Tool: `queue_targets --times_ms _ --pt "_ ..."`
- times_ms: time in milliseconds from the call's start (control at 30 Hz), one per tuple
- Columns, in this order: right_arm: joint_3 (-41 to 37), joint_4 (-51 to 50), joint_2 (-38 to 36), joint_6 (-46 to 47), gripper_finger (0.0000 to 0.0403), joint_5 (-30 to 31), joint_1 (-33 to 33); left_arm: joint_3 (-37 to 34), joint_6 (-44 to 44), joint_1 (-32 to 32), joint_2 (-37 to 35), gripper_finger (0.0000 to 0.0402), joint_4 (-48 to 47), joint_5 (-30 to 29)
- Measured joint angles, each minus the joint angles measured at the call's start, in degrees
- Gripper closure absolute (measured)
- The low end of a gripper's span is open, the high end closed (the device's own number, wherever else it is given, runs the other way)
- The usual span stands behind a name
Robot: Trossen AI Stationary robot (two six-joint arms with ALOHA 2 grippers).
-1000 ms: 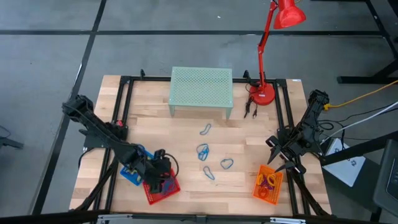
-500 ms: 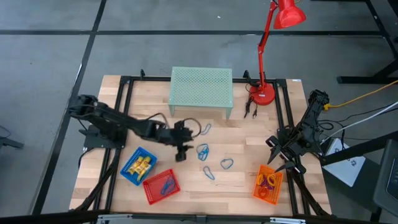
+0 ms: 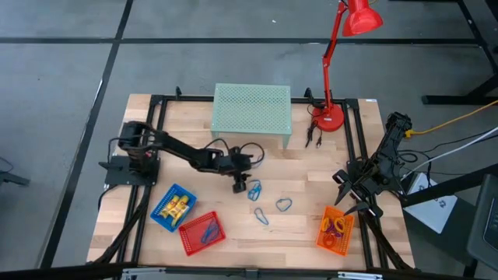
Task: Pick & Place Office Desk Supplies
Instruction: Put the blue rubber band into the red bin
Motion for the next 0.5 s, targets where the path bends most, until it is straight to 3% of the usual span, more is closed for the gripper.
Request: queue_targets --times_ms 267,500 --pt "0.0 0.0 0.0 0.0 0.0209 0.0 0.0 1.2 1.3 2.6 2.6 0.0231 3.2 -4.2" --pt "0.0 0.0 0.0 0.0 0.0208 0.0 0.0 2.1 1.2 4.7 2.6 0.0228 3.1 1.8"
